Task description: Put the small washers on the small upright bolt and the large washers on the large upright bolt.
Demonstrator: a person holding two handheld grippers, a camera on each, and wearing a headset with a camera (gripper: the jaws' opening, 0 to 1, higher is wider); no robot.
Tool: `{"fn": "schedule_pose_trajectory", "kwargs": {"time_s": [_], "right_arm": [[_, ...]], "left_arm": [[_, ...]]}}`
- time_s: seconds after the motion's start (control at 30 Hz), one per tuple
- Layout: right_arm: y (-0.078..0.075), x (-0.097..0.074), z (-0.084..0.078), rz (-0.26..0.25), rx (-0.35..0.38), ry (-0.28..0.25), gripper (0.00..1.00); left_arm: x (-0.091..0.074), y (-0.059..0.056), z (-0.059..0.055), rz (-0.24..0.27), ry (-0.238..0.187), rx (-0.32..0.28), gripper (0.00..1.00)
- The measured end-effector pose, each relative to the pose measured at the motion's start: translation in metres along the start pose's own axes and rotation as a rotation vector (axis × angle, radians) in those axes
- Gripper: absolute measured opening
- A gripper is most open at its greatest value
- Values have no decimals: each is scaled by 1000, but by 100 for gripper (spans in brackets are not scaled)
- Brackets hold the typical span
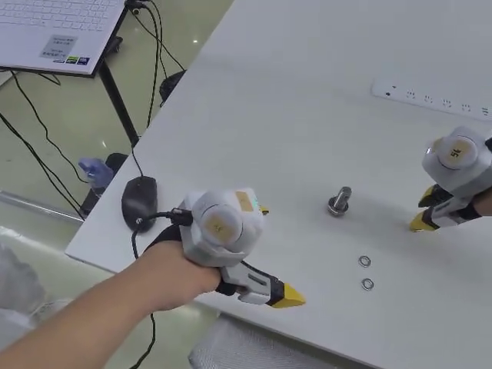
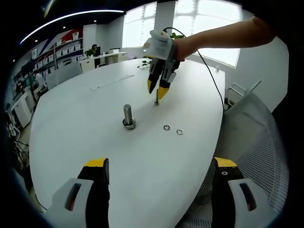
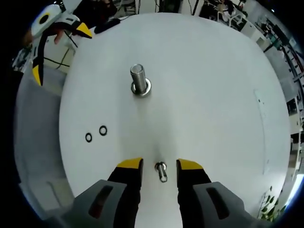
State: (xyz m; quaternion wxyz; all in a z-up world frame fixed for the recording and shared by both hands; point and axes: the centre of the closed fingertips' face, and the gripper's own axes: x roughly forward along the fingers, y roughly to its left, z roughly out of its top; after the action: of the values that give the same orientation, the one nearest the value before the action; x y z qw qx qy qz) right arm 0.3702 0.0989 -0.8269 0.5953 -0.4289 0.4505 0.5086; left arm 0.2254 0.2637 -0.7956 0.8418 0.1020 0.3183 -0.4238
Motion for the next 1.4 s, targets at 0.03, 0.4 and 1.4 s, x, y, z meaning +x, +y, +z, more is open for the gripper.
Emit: {"fn": "schedule_pose_trajectory", "kwargs": {"time_s": [0.03,0.4,1.4], "right_arm": [[1,-1,3,-1,-3,-5,32],[27,1,33,36,-48,-56,32],[87,27,39,86,-77,-78,30]], "left_arm": [[0,0,1,1,-2,0,89],[-4,-2,5,6,-7,15,89],[-7,-10,-1,2,-3,28,89]]}}
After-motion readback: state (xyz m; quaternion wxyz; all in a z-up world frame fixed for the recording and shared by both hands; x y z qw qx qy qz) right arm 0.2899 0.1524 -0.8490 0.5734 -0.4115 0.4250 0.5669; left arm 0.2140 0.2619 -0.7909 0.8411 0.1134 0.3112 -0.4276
